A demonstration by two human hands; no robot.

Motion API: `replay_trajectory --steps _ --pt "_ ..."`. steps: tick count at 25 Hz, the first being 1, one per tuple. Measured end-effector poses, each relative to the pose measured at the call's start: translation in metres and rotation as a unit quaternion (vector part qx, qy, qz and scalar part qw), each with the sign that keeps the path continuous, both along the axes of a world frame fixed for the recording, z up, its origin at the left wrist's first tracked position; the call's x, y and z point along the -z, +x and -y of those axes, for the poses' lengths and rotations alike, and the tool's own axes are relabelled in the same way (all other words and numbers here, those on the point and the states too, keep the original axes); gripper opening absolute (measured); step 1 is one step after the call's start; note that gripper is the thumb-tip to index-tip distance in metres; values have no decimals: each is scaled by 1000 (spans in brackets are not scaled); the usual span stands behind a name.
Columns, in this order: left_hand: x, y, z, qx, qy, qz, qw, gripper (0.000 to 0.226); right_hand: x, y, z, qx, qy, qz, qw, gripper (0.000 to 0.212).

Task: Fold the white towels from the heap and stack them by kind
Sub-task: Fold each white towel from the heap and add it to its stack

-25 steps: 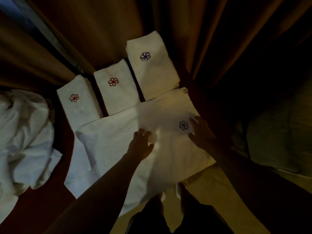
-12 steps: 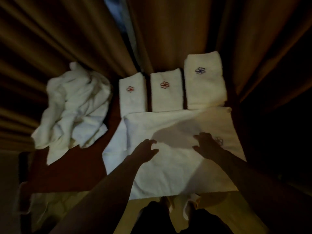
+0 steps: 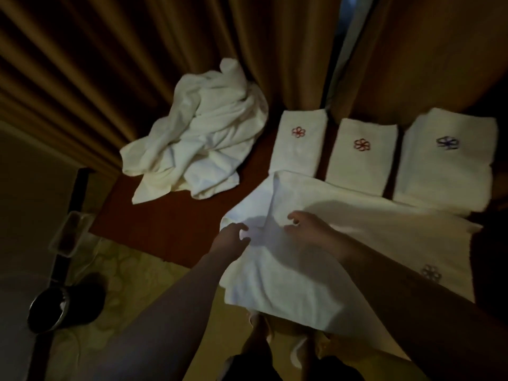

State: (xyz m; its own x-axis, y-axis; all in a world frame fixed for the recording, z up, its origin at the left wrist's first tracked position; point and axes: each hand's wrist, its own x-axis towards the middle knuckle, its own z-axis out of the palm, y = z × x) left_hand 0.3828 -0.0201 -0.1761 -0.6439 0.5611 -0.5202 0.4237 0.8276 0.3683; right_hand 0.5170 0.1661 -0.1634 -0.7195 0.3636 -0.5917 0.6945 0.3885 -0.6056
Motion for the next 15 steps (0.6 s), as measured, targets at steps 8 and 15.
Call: replay_trajectory --steps 8,15 --pt "43 -40 7 44 32 14 998 25 44 -92 39 264 -123 -5 957 49" --pt "62 -62 19 167 37 -37 985 68 45 -148 31 490 -271 -34 828 38"
